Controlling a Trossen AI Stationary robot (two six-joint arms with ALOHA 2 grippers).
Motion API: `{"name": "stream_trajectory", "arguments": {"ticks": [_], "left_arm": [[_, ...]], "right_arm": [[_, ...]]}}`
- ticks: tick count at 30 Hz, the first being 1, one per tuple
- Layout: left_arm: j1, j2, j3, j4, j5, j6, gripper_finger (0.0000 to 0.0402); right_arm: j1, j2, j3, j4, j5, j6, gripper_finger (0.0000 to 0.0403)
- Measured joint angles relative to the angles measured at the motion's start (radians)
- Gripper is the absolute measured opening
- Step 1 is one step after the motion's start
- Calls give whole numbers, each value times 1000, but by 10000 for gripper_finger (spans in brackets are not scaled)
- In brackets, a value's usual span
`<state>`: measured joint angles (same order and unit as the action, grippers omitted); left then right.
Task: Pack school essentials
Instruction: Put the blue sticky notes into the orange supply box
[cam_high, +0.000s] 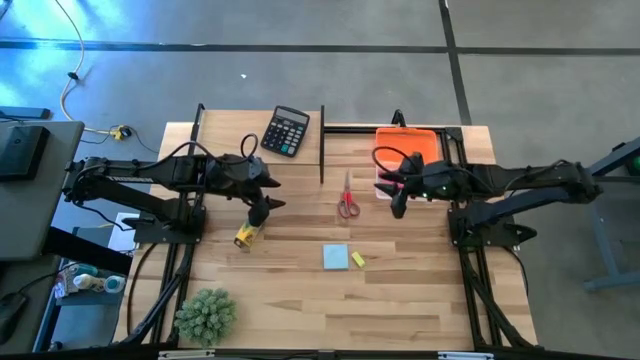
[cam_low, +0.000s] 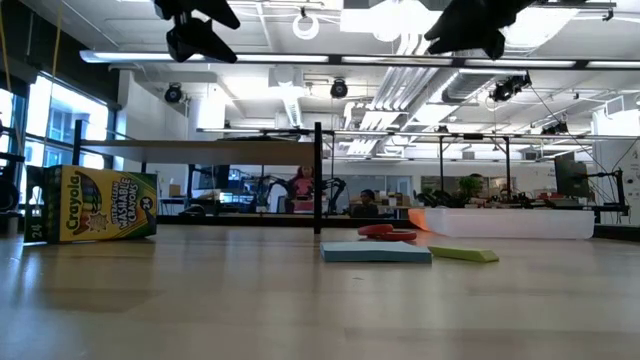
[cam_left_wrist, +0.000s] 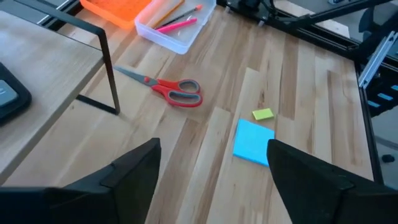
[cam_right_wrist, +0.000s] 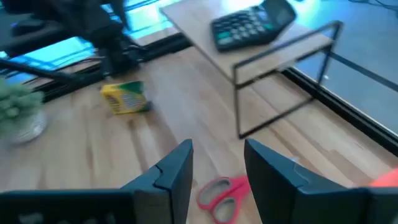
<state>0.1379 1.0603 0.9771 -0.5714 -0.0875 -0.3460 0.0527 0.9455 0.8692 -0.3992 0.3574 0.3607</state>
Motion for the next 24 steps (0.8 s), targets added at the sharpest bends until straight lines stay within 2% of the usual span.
{"name": "stream_trajectory", "arguments": {"ticks": [6, 11, 18, 24], "left_arm": [[-29, 37, 0, 95, 19, 32, 289], [-74, 115, 1, 215, 50, 73, 287], [-129, 233, 0, 239, 45, 96, 287], [-160, 307, 23, 240, -20, 139, 287]], "right_arm": [[24, 0, 0, 16, 1, 15, 133], [23, 0, 0, 16, 1, 42, 133], [23, 0, 0, 16, 1, 42, 133], [23, 0, 0, 16, 0, 42, 133]]}}
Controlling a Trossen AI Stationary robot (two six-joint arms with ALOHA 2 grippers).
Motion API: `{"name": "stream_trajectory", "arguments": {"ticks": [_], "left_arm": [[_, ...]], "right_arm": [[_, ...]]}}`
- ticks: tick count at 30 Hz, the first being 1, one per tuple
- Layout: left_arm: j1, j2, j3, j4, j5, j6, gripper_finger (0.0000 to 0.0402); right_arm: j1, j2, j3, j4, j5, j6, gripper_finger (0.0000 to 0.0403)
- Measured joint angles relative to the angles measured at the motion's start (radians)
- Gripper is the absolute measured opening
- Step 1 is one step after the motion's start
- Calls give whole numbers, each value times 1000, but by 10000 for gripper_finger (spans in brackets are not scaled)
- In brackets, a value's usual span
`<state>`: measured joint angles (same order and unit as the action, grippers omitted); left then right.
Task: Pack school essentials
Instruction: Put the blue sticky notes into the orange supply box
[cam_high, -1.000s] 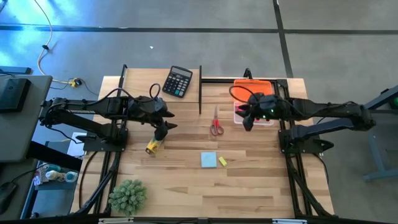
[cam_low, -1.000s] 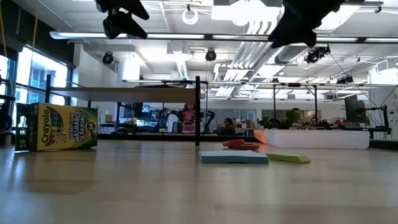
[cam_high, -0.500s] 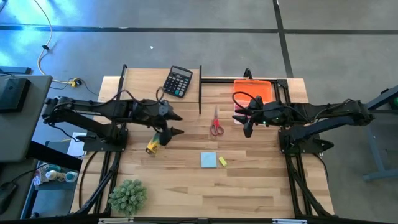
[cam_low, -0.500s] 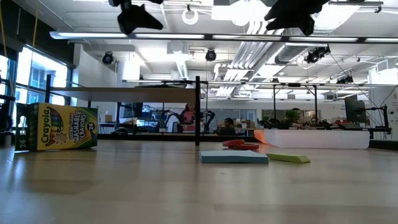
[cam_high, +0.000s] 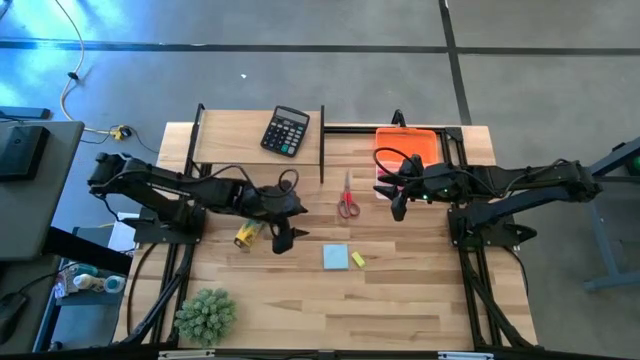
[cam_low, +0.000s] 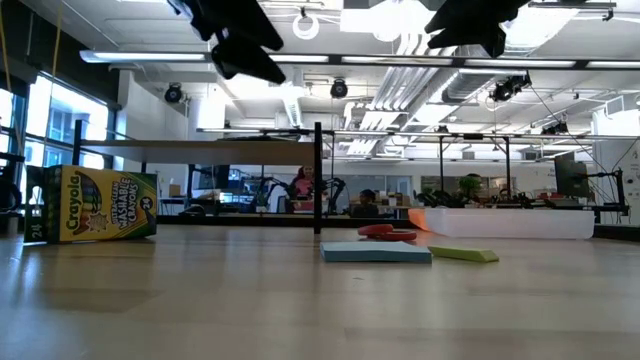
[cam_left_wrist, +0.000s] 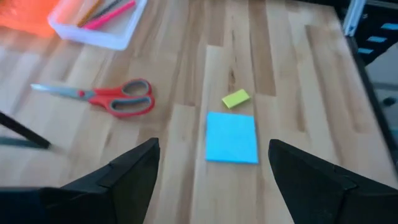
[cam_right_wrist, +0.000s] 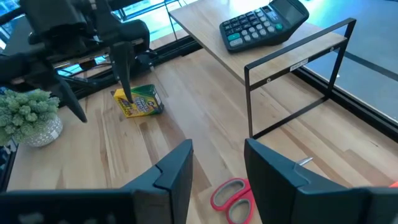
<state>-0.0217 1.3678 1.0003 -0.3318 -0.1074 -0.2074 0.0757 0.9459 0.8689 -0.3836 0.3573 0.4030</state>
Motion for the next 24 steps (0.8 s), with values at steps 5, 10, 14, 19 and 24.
{"name": "stream_trajectory", "arguments": {"ticks": [5, 10, 14, 19, 24], "left_arm": [[-8, 73, 55, -1, -24, 39, 287], [-8, 146, 114, -6, -24, 38, 287], [-16, 205, 152, 0, -12, 36, 287], [-38, 269, 194, 0, -9, 24, 287], [-48, 309, 200, 1, -10, -5, 287]], "right_arm": [[0, 0, 0, 0, 0, -1, 133], [0, 0, 0, 0, -1, -1, 133], [0, 0, 0, 0, -1, -2, 133], [0, 0, 0, 0, -1, -2, 133], [0, 0, -1, -1, -1, -2, 133]]}}
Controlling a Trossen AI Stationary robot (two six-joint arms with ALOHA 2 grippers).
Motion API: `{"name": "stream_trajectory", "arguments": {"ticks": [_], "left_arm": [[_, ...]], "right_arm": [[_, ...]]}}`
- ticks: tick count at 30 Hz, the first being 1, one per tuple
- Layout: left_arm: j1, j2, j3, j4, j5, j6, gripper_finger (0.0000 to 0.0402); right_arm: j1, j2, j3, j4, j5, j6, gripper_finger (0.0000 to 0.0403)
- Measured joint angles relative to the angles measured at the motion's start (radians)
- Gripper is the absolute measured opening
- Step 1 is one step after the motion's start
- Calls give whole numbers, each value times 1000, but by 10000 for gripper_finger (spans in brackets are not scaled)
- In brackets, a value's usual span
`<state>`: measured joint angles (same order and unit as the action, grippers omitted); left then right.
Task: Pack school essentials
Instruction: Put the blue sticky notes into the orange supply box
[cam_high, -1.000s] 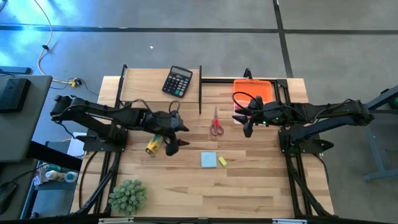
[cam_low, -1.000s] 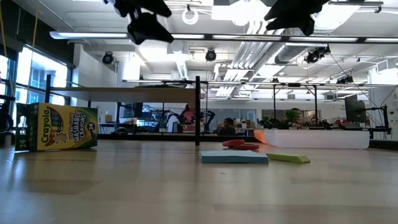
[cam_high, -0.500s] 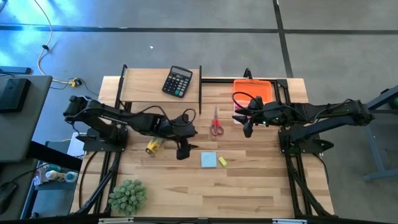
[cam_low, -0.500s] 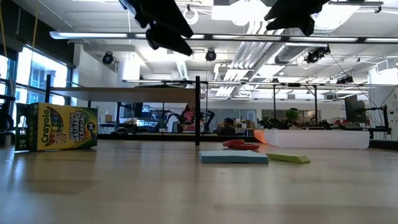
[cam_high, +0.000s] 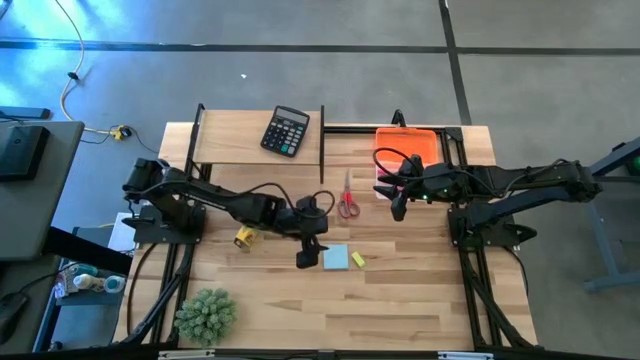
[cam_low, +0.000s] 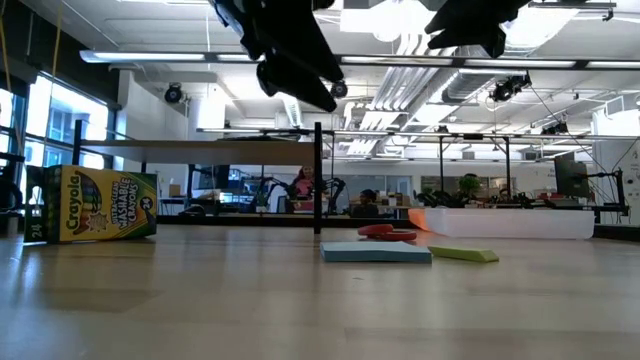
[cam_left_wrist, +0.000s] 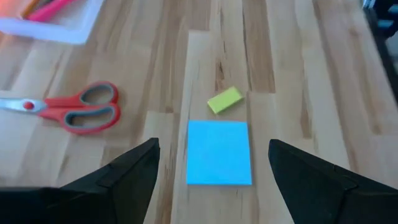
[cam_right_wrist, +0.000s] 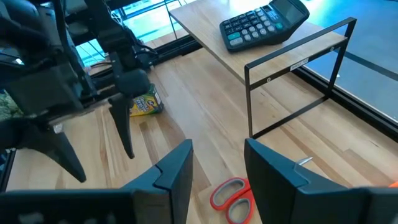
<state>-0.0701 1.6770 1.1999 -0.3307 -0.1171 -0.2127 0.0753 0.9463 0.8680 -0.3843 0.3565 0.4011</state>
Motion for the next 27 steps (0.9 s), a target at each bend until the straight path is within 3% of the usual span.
{"name": "stream_trajectory", "arguments": {"ticks": [11, 16, 21, 27], "left_arm": [[-16, 84, 0, 60, 1, 49, 287], [-22, 116, 0, 79, -1, -15, 292], [-30, 152, -1, 93, -1, -19, 314], [-36, 189, -1, 111, -6, -17, 368]], "right_arm": [[0, 0, 0, 0, 0, 2, 133], [0, 0, 0, -3, 0, 2, 133], [0, 0, 0, -7, 0, 2, 133], [0, 0, 0, -15, 0, 2, 133]]}}
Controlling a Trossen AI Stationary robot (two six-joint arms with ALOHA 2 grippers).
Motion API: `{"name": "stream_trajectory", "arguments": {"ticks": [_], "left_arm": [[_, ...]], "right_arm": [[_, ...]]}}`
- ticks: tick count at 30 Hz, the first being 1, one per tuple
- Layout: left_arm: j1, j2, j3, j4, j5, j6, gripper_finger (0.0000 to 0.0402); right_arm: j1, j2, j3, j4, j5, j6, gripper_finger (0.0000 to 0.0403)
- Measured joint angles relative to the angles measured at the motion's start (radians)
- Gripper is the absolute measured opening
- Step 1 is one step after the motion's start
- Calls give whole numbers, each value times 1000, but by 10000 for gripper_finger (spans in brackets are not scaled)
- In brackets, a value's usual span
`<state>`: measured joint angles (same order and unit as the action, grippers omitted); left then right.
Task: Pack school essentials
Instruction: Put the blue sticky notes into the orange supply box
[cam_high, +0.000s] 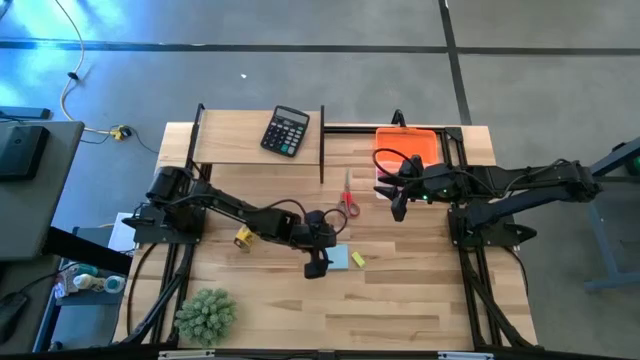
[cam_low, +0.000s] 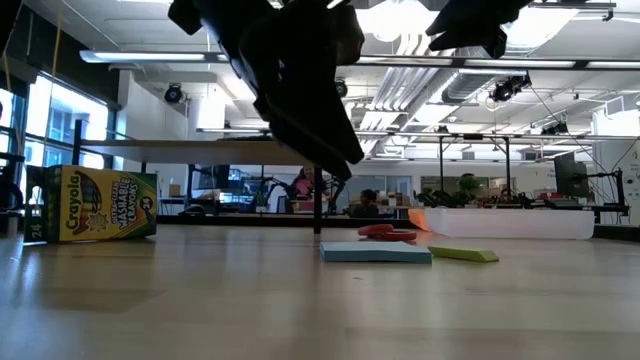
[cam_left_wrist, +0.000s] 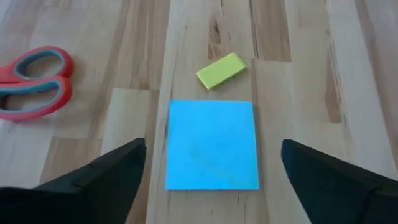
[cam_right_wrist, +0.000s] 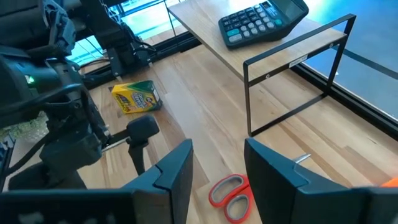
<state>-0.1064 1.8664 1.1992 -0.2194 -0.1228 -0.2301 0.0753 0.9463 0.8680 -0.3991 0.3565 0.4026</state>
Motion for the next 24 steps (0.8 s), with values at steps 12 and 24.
{"name": "stream_trajectory", "arguments": {"ticks": [12, 24], "left_arm": [[-9, 30, 1, 11, -27, 40, 400], [-13, 75, 0, 62, -21, 51, 400]], "right_arm": [[0, 0, 0, 0, 0, -2, 133], [0, 0, 0, -7, 0, 0, 133]]}}
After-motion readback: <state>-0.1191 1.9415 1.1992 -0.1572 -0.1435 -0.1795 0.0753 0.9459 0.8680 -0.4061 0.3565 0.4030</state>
